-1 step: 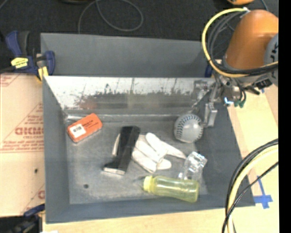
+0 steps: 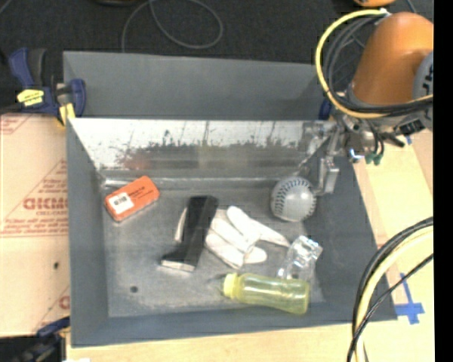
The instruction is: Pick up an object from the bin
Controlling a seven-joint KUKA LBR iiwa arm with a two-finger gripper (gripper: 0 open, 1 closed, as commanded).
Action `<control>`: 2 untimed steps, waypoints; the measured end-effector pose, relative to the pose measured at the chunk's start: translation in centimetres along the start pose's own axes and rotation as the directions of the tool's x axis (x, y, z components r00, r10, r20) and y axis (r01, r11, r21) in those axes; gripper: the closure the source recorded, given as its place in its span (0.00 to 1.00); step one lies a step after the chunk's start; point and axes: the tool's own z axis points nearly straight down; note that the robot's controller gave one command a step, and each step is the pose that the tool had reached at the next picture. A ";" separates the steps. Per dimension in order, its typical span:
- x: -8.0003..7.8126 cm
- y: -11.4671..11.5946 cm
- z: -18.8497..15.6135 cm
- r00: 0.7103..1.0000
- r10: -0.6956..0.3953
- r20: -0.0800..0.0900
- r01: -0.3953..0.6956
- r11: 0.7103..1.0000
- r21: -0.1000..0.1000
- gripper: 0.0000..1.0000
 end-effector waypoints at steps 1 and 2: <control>-0.2 -0.9 5.9 0.997 -0.077 0.003 0.077 0.997 0.001 0.00; -0.2 -1.0 10.5 0.993 -0.117 0.000 0.117 0.993 0.001 0.00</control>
Offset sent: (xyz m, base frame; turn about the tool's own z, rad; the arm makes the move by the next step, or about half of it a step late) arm -0.0007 -0.0069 -0.0730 -0.2011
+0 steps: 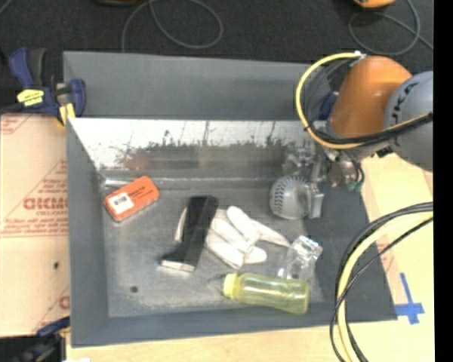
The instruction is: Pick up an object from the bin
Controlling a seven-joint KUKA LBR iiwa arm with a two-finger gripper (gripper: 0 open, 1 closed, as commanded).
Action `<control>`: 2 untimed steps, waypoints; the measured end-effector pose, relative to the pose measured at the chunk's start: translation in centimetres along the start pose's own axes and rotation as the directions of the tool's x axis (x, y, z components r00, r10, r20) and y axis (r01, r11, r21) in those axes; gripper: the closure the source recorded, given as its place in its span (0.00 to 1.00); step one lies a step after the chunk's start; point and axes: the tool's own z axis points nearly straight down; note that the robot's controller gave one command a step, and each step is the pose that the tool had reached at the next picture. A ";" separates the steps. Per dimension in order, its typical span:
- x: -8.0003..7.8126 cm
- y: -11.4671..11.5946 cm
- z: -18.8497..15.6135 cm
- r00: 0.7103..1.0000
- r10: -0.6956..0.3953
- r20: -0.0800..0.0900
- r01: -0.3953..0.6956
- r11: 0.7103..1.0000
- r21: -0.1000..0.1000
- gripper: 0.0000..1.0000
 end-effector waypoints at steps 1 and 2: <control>-0.1 0.2 -3.2 0.997 -0.078 0.013 0.078 0.997 0.005 0.00; -0.2 1.2 2.2 1.000 -0.011 0.004 0.011 1.000 0.007 0.00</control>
Offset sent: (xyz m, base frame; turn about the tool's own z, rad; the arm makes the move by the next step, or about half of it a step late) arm -0.0037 0.0170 -0.0320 -0.0103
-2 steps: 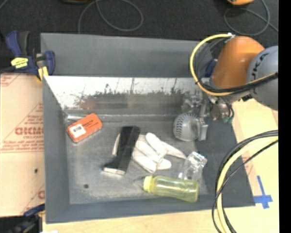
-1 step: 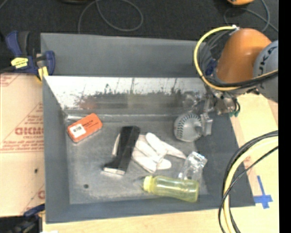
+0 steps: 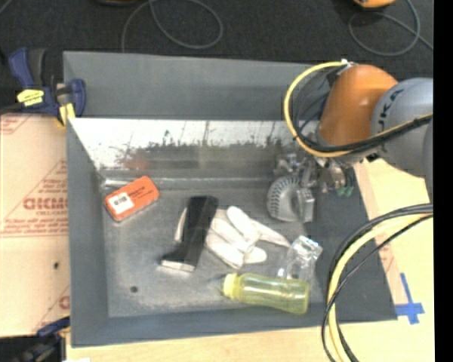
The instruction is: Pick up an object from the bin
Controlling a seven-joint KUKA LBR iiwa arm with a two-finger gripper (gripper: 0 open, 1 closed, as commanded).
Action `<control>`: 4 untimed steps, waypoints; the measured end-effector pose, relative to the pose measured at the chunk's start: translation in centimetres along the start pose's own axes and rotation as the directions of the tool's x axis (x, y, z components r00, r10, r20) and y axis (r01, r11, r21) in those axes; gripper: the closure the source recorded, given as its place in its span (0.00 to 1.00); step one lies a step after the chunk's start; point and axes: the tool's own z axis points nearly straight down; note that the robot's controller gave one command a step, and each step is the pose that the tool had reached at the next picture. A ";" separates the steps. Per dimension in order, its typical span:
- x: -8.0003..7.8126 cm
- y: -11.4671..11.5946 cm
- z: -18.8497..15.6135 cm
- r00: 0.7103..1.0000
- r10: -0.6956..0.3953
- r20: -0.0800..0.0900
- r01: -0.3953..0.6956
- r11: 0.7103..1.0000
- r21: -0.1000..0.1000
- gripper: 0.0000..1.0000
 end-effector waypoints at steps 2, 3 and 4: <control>0.1 -0.4 -1.9 1.000 0.000 0.009 0.000 1.000 0.000 1.00; -0.1 -0.6 -4.1 1.000 0.000 0.017 0.000 1.000 0.003 1.00; -0.1 -0.6 -6.0 1.000 -0.001 0.016 0.001 1.000 0.003 1.00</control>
Offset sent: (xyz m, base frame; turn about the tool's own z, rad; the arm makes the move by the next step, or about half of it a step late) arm 0.0000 0.0000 0.0000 0.0000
